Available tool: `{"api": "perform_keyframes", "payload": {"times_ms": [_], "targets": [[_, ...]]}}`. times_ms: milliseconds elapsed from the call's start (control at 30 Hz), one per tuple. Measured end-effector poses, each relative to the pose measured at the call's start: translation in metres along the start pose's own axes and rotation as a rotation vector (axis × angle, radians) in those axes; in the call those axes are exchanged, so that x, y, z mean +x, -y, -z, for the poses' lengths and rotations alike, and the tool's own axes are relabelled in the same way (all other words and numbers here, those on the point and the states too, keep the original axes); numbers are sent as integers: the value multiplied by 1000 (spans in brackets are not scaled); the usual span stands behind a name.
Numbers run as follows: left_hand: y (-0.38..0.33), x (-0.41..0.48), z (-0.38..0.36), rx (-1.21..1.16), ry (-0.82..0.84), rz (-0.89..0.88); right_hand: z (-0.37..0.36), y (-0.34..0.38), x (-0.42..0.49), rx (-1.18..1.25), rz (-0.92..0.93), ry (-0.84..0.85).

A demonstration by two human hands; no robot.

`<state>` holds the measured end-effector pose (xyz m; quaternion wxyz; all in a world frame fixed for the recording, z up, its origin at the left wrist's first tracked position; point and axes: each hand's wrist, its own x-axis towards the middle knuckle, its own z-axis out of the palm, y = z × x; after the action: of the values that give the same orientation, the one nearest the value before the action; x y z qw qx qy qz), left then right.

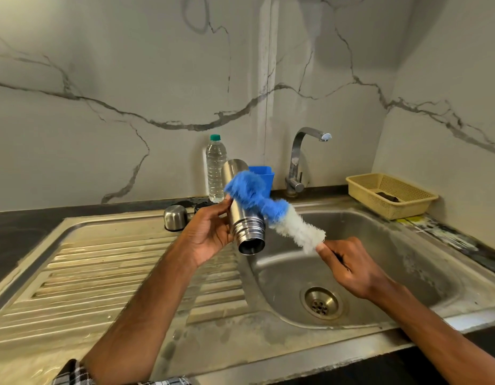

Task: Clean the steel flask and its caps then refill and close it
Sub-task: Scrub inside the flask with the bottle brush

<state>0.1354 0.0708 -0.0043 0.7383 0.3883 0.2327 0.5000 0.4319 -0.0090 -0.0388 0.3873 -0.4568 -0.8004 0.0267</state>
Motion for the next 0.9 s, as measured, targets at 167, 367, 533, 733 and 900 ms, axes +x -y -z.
{"api": "perform_keyframes", "payload": {"times_ms": [167,367,533,733,900], "targets": [[1,-1,-4,14,41,22,1,-3,1,-10,-37,-22],[3,-4,-10,-3,61,41,1,-4,0,-27,-11,-11],[8,-2,-11,8,40,60,2,-1,1,-45,-4,-12],[13,3,-13,53,53,79,5,-5,2,-57,-80,-28],[13,0,-15,68,38,67,3,-9,3,-67,-80,-36]]}}
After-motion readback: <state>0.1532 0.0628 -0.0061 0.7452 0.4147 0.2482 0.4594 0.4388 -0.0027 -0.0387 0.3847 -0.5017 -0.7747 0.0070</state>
